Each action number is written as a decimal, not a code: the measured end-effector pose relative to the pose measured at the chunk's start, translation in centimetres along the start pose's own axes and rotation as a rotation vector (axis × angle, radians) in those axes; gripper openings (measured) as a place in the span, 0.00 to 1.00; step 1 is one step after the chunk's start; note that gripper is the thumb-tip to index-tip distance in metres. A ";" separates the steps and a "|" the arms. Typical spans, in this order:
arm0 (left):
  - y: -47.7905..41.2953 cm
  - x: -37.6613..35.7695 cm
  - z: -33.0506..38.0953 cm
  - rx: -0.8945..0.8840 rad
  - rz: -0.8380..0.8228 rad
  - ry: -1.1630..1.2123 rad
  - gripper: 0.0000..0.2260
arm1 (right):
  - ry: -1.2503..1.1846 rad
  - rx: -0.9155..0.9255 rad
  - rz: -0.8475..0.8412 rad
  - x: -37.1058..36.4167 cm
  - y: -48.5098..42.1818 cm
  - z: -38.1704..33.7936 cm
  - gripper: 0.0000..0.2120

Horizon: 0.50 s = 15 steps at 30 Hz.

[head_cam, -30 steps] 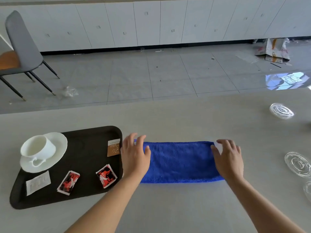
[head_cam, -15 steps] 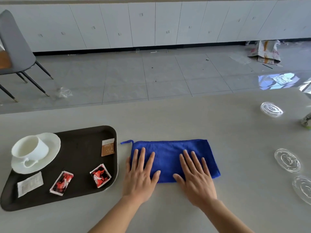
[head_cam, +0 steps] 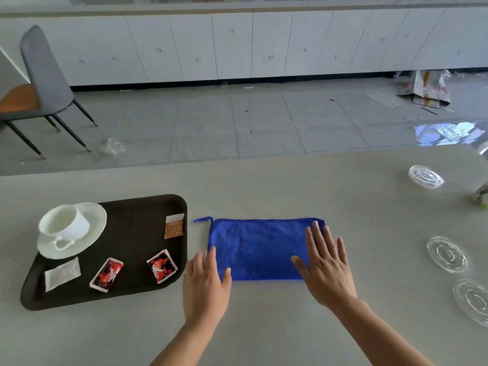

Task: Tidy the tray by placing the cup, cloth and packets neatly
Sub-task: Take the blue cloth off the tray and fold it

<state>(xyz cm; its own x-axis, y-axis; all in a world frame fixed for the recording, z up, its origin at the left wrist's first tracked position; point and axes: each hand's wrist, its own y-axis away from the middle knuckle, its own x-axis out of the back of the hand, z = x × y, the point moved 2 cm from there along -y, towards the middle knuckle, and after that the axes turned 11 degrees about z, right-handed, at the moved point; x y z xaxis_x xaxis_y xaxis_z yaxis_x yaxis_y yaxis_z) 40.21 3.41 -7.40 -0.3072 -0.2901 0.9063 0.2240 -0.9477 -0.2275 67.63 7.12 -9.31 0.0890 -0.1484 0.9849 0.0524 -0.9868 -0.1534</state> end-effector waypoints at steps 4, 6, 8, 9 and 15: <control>-0.9 1.0 0.7 0.183 -0.138 -0.081 0.22 | 0.025 0.005 -0.079 -1.4 -2.7 -0.4 0.39; -1.6 1.4 0.8 0.241 -0.180 -0.107 0.17 | 0.047 -0.005 -0.124 -2.2 -3.2 -0.2 0.41; -2.1 1.4 0.6 0.318 -0.199 -0.066 0.14 | 0.054 0.000 -0.151 -2.4 -3.3 -0.2 0.43; -2.3 1.3 0.4 0.368 -0.192 -0.018 0.13 | 0.052 -0.002 -0.147 -2.3 -3.4 -0.2 0.43; -3.0 1.4 0.3 0.578 -0.131 0.164 0.13 | 0.008 0.117 -0.087 -1.2 -3.0 -3.7 0.39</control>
<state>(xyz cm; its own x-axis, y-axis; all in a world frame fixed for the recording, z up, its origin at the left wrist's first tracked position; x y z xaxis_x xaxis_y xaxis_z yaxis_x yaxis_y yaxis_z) 39.38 5.93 -5.38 -0.4945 -0.2363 0.8365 0.6256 -0.7648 0.1538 63.65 10.00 -9.74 0.0715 -0.0637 0.9954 0.1753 -0.9816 -0.0755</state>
